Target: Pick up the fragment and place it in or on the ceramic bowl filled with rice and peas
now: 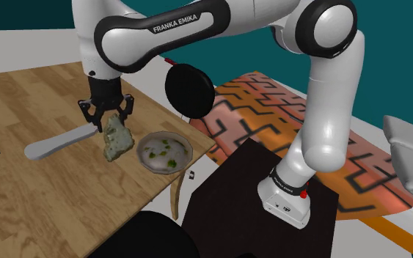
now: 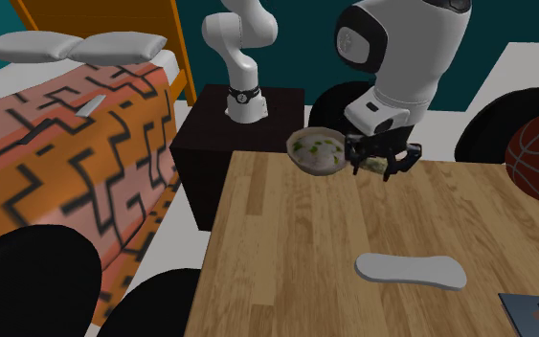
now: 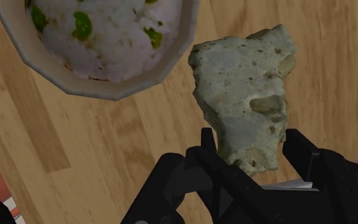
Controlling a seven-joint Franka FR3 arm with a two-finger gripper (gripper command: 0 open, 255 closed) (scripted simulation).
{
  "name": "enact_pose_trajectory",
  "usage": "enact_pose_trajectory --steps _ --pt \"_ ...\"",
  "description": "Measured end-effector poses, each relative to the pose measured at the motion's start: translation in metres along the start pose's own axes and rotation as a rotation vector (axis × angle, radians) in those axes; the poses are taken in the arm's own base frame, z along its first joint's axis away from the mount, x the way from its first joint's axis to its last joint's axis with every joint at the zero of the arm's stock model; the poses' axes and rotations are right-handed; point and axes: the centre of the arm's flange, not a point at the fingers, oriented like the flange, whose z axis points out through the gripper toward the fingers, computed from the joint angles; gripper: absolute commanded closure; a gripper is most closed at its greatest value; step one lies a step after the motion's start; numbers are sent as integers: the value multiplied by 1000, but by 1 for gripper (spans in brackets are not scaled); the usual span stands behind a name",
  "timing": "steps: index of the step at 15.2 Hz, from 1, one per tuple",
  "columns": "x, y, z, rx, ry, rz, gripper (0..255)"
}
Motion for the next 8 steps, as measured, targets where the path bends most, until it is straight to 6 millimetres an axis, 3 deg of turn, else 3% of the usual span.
enact_pose_trajectory --steps 8 --pt "-4 -1 -39 0 0 0 255"
